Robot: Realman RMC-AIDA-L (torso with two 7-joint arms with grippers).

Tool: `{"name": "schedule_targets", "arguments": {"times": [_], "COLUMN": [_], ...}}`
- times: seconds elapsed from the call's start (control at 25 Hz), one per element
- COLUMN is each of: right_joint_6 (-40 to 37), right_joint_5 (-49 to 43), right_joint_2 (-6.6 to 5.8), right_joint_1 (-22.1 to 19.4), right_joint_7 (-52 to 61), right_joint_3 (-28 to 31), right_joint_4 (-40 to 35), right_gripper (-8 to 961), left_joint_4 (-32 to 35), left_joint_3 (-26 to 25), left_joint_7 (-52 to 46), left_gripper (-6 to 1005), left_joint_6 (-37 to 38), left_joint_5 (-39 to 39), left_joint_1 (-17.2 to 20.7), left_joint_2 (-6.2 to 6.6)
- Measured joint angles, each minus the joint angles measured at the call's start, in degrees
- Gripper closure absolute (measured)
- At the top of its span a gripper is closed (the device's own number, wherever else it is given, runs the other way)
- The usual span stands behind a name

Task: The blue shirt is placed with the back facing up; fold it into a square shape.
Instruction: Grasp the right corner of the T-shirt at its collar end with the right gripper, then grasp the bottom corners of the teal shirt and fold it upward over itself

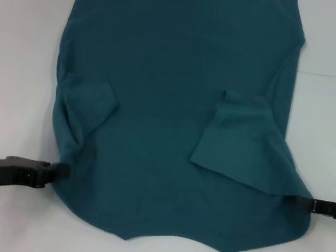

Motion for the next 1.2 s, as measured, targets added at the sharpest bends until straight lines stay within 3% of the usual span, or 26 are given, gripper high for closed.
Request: {"name": "schedule_targets", "arguments": {"times": [0.32,0.52,1.2], "right_joint_6": [0.84,0.64,-6.24], "right_joint_5": [-0.07,0.14,0.21], "right_joint_2": [0.27,0.34,0.35], "right_joint_1": [-0.43,-1.31,-8.34], "right_joint_7": [-0.23,-1.49,-17.52], "right_joint_3": [-0.01,0.54,12.12], "right_joint_4": [0.00,-0.38,2.30], "right_gripper": [718,922,926], "left_joint_4": [-0.07,-0.09,-0.01], "left_joint_3": [0.00,-0.01,-6.31], "left_joint_7": [-0.08,-1.64,-3.83], "left_gripper": [950,951,949], "left_joint_6": [0.05,0.26,12.60], "left_joint_5": [0.25,0.37,0.08], "left_joint_1": [-0.15,0.06,3.56], "left_joint_2": [0.00,0.41,0.92]}}
